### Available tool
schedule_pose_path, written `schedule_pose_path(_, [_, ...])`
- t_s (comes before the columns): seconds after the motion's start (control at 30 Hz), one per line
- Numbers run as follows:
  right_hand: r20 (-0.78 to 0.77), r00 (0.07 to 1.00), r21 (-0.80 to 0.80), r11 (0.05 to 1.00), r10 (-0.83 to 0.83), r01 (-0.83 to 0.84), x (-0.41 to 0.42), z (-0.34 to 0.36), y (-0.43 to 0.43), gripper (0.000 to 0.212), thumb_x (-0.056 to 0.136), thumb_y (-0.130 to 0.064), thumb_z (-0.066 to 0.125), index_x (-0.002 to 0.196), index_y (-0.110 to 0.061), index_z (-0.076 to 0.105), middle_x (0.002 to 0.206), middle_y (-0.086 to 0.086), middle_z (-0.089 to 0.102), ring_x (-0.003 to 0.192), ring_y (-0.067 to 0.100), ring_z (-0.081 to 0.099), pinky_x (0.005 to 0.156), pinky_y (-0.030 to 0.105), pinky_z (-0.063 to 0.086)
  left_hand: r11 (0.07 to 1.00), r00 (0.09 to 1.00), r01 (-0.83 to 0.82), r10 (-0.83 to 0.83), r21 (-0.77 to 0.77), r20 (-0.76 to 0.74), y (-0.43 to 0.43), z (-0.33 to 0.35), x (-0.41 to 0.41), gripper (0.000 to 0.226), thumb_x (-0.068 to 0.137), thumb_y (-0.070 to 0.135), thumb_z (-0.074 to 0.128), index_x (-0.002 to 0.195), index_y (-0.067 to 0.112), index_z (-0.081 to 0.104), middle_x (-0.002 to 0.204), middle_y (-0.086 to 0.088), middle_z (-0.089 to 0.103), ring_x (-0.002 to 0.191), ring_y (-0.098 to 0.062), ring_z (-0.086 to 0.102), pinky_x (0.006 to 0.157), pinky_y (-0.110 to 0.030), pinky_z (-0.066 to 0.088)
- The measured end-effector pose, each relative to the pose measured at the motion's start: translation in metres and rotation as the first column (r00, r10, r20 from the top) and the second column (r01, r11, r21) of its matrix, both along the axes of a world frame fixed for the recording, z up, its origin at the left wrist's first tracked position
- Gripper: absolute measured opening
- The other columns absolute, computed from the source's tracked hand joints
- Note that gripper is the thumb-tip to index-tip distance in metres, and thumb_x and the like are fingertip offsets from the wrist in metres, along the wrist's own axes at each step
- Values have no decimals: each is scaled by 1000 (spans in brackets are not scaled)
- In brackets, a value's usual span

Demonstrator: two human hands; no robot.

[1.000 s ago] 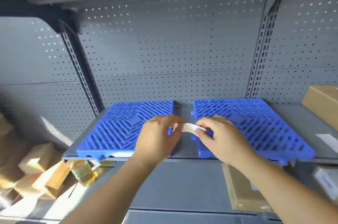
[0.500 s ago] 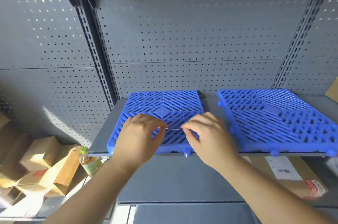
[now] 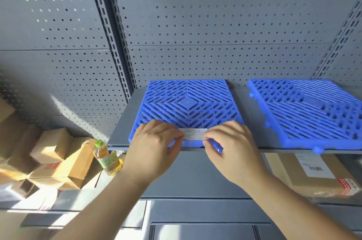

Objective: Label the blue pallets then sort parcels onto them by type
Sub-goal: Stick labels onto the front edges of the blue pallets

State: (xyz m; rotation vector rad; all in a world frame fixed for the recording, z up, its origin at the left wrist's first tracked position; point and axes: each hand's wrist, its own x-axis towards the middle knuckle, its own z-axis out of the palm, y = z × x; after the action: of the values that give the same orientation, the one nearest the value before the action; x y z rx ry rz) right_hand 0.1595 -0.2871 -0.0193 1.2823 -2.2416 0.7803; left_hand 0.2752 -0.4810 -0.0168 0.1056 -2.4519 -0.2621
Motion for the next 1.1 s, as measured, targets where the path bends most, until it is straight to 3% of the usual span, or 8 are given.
schedule_pose_path(0.2, [-47, 998, -7, 999, -46, 45, 5, -4, 1, 10, 89, -24, 69, 80, -22, 69, 79, -15, 65, 80, 20, 56, 73, 34, 41, 999, 1000, -14, 14, 35, -6, -2, -6, 0, 21, 93, 37, 59, 91, 28, 77, 93, 17, 72, 85, -18, 62, 74, -38, 47])
schedule_pose_path(0.4, [-60, 997, 16, 998, -58, 59, 3, -3, 2, 11, 90, -21, 68, 80, -21, 72, 85, -15, 71, 83, 20, 59, 74, 37, 44, 993, 1000, -16, 14, 113, 18, 0, -1, 1, 22, 91, 39, 59, 89, 28, 78, 91, 17, 72, 85, -18, 62, 75, -42, 51])
schedule_pose_path(0.7, [-31, 999, 59, 998, -33, 34, 3, 1, 3, 12, 91, -20, 67, 80, -20, 70, 85, -14, 70, 84, 21, 58, 76, 39, 46, 994, 999, -32, 28, 107, 35, 3, 1, 1, 3, 88, 23, 75, 87, 26, 77, 86, 15, 71, 80, -19, 61, 73, -45, 51])
schedule_pose_path(0.87, [-9, 999, 28, 999, -39, 39, 5, 6, 4, 4, 86, -20, 73, 86, -17, 71, 84, -10, 69, 82, 25, 60, 76, 40, 48, 993, 999, -52, 53, 106, -1, 8, 5, 3, 4, 87, 20, 77, 90, 22, 76, 82, 12, 69, 76, -21, 61, 71, -44, 51])
schedule_pose_path(1.1, [0, 996, 13, 996, -84, 84, -4, 15, 17, 14, 85, -24, 71, 98, -17, 71, 89, -8, 70, 87, 26, 60, 77, 42, 49, 991, 997, -68, 71, 112, -24, 21, 15, -6, 21, 87, 33, 62, 100, 22, 76, 95, 9, 71, 89, -23, 63, 77, -43, 51])
